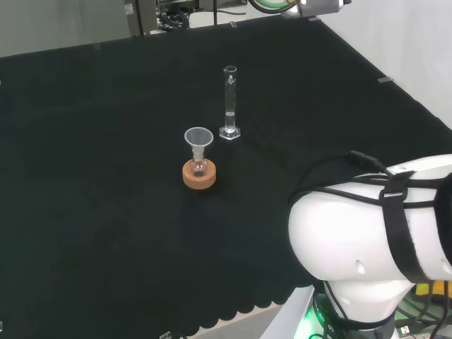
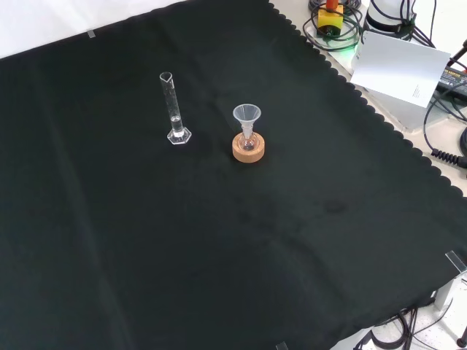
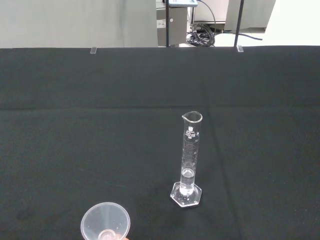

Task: Pick up the graduated cylinder.

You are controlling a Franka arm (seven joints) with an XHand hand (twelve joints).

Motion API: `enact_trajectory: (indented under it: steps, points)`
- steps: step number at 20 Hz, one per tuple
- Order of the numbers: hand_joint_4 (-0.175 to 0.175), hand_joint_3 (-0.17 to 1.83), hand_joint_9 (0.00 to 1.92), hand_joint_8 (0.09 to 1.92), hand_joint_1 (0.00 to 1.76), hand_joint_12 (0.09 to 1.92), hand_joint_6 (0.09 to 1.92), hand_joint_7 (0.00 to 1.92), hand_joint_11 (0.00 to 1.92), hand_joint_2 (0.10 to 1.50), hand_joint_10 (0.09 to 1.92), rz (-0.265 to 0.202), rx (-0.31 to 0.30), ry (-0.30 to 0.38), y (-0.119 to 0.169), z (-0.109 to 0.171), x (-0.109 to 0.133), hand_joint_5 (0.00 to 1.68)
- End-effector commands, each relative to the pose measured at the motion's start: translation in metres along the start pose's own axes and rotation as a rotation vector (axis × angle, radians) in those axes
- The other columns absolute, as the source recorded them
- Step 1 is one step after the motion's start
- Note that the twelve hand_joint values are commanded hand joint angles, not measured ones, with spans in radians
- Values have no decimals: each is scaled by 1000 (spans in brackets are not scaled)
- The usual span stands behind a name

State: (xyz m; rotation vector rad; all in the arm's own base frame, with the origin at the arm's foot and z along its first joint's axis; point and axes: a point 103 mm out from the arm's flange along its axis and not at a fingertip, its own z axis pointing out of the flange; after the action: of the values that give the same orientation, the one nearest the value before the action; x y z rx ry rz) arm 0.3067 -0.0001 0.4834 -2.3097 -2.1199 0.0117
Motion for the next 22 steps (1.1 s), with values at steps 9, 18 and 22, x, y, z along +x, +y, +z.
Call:
enact_trajectory:
  steps: [9, 18, 22]
  points:
    - [-7, 348, 196, 499, 15, 1360, 87, 0, 81, 1259, 639, 10, -12, -15, 3, 3, 1, 252]
    - [-8, 332, 202, 501, 28, 1362, 87, 4, 81, 1261, 640, 81, 12, -8, 20, 35, -36, 263]
    - [-11, 320, 227, 512, 66, 1367, 87, 28, 94, 1254, 647, 60, -9, 10, 53, 63, -61, 276]
